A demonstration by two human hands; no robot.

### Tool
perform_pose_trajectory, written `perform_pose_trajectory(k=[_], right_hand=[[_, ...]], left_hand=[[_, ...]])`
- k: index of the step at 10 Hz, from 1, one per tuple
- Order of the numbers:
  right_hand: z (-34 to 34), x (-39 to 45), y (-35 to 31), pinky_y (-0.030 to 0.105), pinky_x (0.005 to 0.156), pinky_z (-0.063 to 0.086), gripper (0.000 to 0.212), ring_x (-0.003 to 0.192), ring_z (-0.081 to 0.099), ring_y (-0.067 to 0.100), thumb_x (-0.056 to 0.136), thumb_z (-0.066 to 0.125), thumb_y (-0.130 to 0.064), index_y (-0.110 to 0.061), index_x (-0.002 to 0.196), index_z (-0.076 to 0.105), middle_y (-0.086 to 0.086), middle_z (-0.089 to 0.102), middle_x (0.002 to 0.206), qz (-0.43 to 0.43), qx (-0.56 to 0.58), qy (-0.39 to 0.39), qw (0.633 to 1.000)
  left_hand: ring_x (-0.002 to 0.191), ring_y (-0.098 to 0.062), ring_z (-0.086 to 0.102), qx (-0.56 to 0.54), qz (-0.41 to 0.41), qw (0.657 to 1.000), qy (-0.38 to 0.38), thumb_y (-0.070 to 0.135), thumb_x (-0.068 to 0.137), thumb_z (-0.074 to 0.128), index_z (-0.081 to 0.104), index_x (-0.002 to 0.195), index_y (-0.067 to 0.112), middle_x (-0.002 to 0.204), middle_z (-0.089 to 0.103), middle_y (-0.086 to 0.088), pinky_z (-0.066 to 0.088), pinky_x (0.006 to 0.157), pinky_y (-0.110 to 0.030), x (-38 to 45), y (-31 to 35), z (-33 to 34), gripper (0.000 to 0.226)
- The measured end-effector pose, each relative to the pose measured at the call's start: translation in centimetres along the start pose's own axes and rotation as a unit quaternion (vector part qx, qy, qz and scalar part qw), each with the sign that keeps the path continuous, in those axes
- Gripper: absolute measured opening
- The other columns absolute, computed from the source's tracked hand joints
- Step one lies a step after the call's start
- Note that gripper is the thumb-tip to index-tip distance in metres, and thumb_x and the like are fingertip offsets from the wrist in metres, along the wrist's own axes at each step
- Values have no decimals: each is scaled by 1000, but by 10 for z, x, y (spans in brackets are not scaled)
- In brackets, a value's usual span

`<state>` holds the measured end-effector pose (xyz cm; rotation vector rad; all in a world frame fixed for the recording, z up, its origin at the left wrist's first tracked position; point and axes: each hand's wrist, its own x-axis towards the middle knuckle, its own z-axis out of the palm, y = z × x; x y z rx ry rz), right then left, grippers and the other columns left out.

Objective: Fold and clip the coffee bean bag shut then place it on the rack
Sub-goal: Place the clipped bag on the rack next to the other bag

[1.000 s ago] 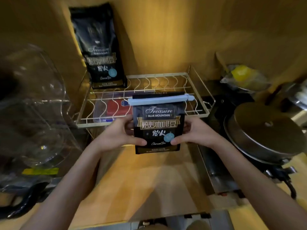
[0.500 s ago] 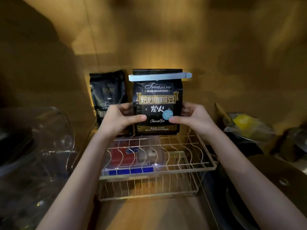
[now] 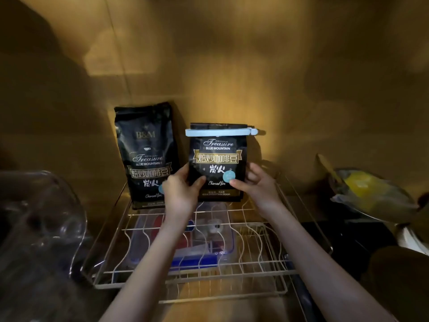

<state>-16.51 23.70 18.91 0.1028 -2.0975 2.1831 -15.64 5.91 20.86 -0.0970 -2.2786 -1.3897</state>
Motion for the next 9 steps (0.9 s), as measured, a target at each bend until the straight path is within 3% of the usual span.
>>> perform_pose_trajectory(k=[1, 3, 4, 5, 6, 7, 8, 9], right_hand=[[2, 7, 11, 6, 58, 50, 41, 77, 65, -12, 70, 74, -5, -37, 91, 57, -30, 70, 73, 6, -11, -7, 1000], [1, 17, 28, 17, 71, 56, 45, 92, 66, 0, 72, 73, -9, -38, 99, 54, -15, 71, 92, 5, -19, -19, 1000], [2, 25, 27, 27, 81, 56, 47, 100, 65, 8, 73, 72, -11, -28, 113, 53, -5, 69, 106, 3, -18, -27, 999], [5, 26, 30, 19, 76, 55, 42, 97, 65, 1, 75, 71, -15, -33, 109, 54, -8, 68, 106, 6, -34, -34, 999], [9, 23, 35, 5, 65, 50, 36, 87, 63, -12, 79, 67, -15, -39, 101, 52, -17, 64, 99, 14, -59, -42, 997], [12, 20, 30, 5, 65, 48, 48, 91, 60, -11, 79, 66, -19, -28, 122, 46, -19, 59, 103, 26, -72, -47, 996], [17, 15, 15, 22, 89, 42, 65, 122, 46, 14, 81, 64, -16, -19, 137, 31, -3, 48, 130, 37, -77, 17, 996], [19, 0, -20, 33, 103, 38, 56, 126, 43, 19, 84, 58, -6, -20, 134, 35, 6, 44, 138, -39, -54, 127, 990]], left_hand=[[89, -19, 65, 41, 13, 999, 20, 12, 80, 66, 59, 112, 6, 102, 71, -14, 44, 73, -12, 0, -8, 11, 34], [102, -31, 62, 99, 7, 995, -2, 13, 85, 59, 32, 135, 0, 112, 64, -23, 40, 80, -16, 0, -23, 23, 58], [110, -34, 56, 96, 13, 995, -9, 8, 86, 57, 20, 138, -1, 121, 57, -27, 36, 89, -21, 4, -25, 28, 65], [123, -29, 46, 71, -5, 997, -33, 9, 87, 55, 9, 141, 3, 135, 46, -21, 32, 97, -18, 0, -32, 31, 71], [134, -26, 30, 69, 4, 996, -48, 9, 87, 54, 1, 141, 5, 146, 30, -20, 14, 100, -7, -9, -37, 33, 76], [140, -20, 11, 89, 43, 994, -53, 14, 88, 53, -8, 139, 10, 152, 12, -19, -1, 104, -1, -15, -35, 34, 80], [138, -11, -2, 112, 89, 989, -48, 22, 90, 49, -11, 135, 20, 153, -2, -8, -1, 109, -12, -23, -25, 33, 75], [139, -9, 7, 91, 76, 991, -63, 32, 91, 46, 5, 142, 18, 154, 7, -3, 8, 112, -22, -15, -8, 23, 67]])
